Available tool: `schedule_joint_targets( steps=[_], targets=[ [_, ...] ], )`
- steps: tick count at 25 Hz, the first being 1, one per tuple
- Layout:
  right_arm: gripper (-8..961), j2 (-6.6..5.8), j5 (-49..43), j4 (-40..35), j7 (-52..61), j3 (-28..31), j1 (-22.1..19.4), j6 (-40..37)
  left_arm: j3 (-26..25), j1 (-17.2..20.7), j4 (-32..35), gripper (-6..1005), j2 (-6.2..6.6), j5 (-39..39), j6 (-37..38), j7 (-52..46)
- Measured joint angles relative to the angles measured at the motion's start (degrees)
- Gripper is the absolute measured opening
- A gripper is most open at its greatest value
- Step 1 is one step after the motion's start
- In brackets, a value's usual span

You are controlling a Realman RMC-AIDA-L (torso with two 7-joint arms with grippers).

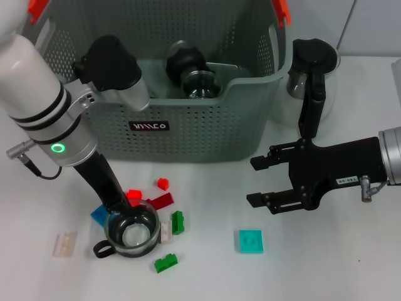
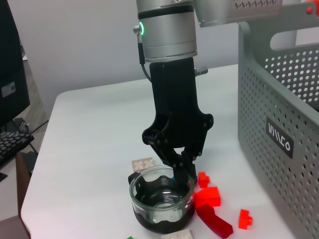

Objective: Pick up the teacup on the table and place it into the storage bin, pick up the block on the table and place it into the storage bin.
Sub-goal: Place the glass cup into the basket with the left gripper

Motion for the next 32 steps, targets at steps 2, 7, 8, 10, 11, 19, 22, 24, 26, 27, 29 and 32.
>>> schedule_joint_targets(
  steps=[2,7,8,10,11,19,22,24,26,27,29,32],
  targets=[
    [733,0.0,0.0,0.0,0.0,0.02,0.0,-0.04,0.09,-0.01,0.15,64,-0.03,0.0,0.03,0.0],
    [733,-0.08,0.0,0.0,0.0,0.22,-0.02,-0.09,-0.46,-0.54,0.8,63,0.12,0.0,0.99,0.05],
    [732,-0.08,0.0,0.0,0.0,0.24,-0.07,-0.13,-0.58,-0.6,1.06,63,0.14,0.0,1.31,0.11],
    [732,-0.08,0.0,0.0,0.0,0.27,-0.11,-0.13,-0.92,-0.7,2.55,62,0.19,-0.06,2.59,0.36],
    [732,-0.08,0.0,0.0,0.0,0.28,-0.16,-0.12,-1.16,-0.71,3.31,62,0.19,-0.08,3.16,0.46],
    [732,-0.09,0.0,0.02,0.0,0.29,-0.26,0.14,-4.84,-1.45,14.07,61,-0.04,-1.45,10.38,1.68],
    [732,-0.2,0.0,0.15,0.0,0.29,-0.27,0.16,-6.26,-2.48,16.85,60,0.52,-3.27,12.1,2.01],
    [732,-0.25,0.0,0.23,0.0,0.29,-0.27,0.17,-7.61,-3.77,18.01,60,1.01,-4.05,13.18,2.21],
    [732,-0.26,0.0,0.25,0.0,0.29,-0.3,0.18,-8.3,-5.11,18.71,60,1.59,-4.22,13.68,2.23],
    [732,-0.26,0.0,0.27,0.0,0.29,-0.42,0.2,-8.72,-6.18,19.01,60,2.31,-4.29,13.85,2.17],
    [732,-0.28,0.0,0.32,0.0,0.29,-0.49,0.21,-9.19,-6.95,19.13,59,2.84,-4.35,14.04,2.14],
    [731,-0.33,0.0,0.44,0.0,0.28,-0.6,0.22,-11.95,-9.29,19.26,59,4.37,-4.43,14.16,2.22]
  ],
)
